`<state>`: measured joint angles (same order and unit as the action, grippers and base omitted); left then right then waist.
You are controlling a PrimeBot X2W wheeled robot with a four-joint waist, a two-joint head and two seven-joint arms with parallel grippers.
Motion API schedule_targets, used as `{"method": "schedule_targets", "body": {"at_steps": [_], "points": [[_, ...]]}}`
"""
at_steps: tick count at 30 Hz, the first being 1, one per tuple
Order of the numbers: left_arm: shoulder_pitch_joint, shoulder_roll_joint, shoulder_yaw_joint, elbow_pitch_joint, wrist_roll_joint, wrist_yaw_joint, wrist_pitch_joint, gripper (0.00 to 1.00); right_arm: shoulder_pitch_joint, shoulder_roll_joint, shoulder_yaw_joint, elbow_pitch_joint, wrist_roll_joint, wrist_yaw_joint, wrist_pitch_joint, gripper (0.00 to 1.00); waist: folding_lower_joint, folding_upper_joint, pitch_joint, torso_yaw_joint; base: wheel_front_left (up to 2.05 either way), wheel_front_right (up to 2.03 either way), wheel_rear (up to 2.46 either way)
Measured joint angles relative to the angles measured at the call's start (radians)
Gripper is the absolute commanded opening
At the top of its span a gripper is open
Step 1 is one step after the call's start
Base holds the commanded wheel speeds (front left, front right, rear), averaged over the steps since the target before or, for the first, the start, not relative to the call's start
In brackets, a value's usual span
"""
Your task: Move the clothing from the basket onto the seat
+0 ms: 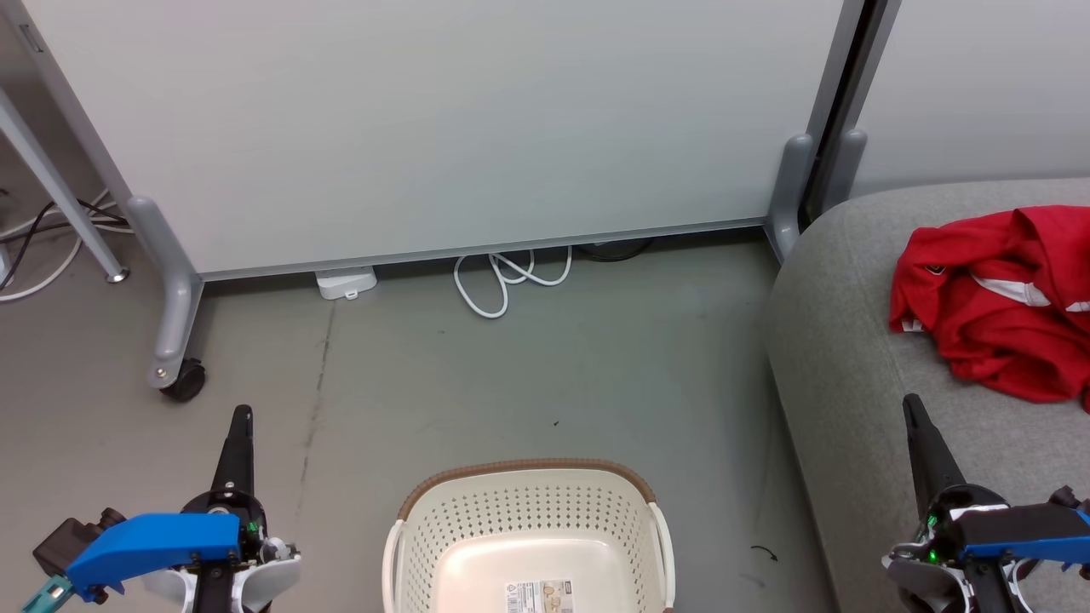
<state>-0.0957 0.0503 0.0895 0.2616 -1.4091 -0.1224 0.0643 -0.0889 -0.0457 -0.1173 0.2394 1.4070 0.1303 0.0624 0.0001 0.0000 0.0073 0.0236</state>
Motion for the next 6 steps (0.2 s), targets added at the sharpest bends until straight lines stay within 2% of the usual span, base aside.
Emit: {"method": "schedule_targets", "body": {"at_steps": [6], "points": [[0.0,0.0,0.006,-0.003,-0.048,-0.001,0.013,0.0,-0.001,0.0,0.001,0.001,0.047,0.0,0.015,0.0,0.0,0.0,-0.001,-0.005,0.0,0.0,0.0]]}}
